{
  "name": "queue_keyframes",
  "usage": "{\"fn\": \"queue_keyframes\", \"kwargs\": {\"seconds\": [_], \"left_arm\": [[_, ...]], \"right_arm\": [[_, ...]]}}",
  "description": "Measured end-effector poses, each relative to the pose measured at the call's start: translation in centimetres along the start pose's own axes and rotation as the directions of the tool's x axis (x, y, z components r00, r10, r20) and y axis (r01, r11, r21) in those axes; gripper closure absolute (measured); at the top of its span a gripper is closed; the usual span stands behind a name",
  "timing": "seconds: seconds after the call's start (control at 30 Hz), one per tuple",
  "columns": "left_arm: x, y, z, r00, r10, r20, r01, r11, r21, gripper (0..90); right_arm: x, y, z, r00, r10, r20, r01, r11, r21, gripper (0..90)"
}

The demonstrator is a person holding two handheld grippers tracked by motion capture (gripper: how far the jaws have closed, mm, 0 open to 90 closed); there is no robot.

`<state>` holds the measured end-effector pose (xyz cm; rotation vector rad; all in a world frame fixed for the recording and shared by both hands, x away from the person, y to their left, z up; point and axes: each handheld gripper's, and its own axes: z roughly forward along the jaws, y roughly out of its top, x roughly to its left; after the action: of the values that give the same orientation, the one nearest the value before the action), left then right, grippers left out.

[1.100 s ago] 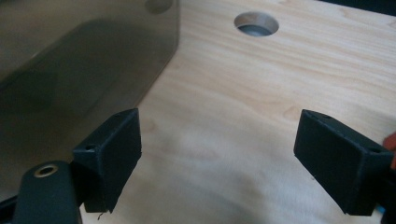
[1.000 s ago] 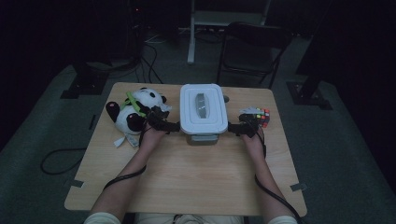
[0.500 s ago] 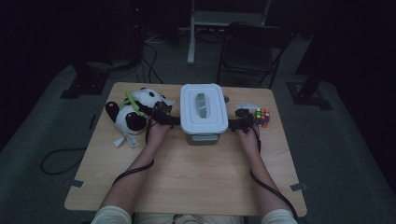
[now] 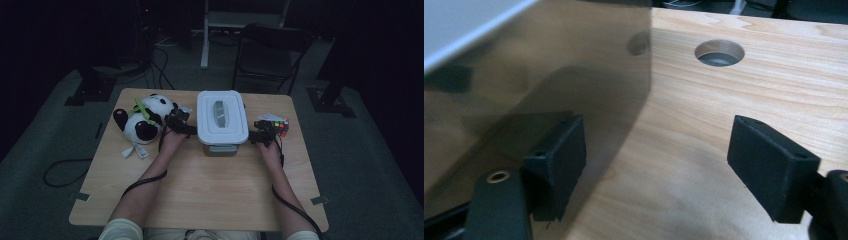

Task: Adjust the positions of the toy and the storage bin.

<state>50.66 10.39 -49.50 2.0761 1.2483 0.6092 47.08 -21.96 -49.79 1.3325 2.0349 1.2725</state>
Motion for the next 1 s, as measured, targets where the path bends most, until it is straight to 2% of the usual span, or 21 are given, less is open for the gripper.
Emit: {"fn": "queue_keyframes", "kwargs": {"seconds": [0.17, 0.27, 0.4, 0.5, 0.73, 1.0], "left_arm": [[-0.4, 0.1, 0.0, 0.9998, 0.002, 0.019, -0.002, 1.0000, 0.006, 3.8], [-0.5, 0.0, 0.1, 0.9994, -0.005, 0.033, 0.005, 0.9999, 0.011, 3.9], [-1.2, 0.2, -0.1, 0.9984, 0.029, 0.048, -0.030, 0.9993, 0.022, 3.9], [-1.7, 0.1, -0.5, 0.9971, 0.054, 0.053, -0.055, 0.9981, 0.027, 4.5], [-2.4, -0.5, -1.3, 0.9938, 0.088, 0.068, -0.091, 0.9951, 0.039, 4.5], [-3.1, -1.6, -2.6, 0.9883, 0.120, 0.094, -0.124, 0.9913, 0.044, 4.6]], "right_arm": [[0.2, -0.5, -0.9, 0.9999, -0.010, -0.008, 0.010, 1.000, -0.013, 26.0], [0.1, -0.8, -1.2, 0.9995, 0.007, -0.030, -0.007, 1.000, -0.016, 26.0], [0.0, -1.4, -2.1, 0.9992, 0.014, -0.036, -0.015, 1.000, -0.018, 26.4], [0.1, -1.7, -2.7, 0.9994, -0.004, -0.035, 0.003, 1.000, -0.014, 26.7], [0.9, -2.5, -4.3, 0.9989, -0.036, -0.031, 0.036, 0.999, -0.010, 27.6], [2.1, -3.8, -6.2, 0.9978, -0.040, -0.054, 0.039, 0.999, -0.011, 27.7]]}}
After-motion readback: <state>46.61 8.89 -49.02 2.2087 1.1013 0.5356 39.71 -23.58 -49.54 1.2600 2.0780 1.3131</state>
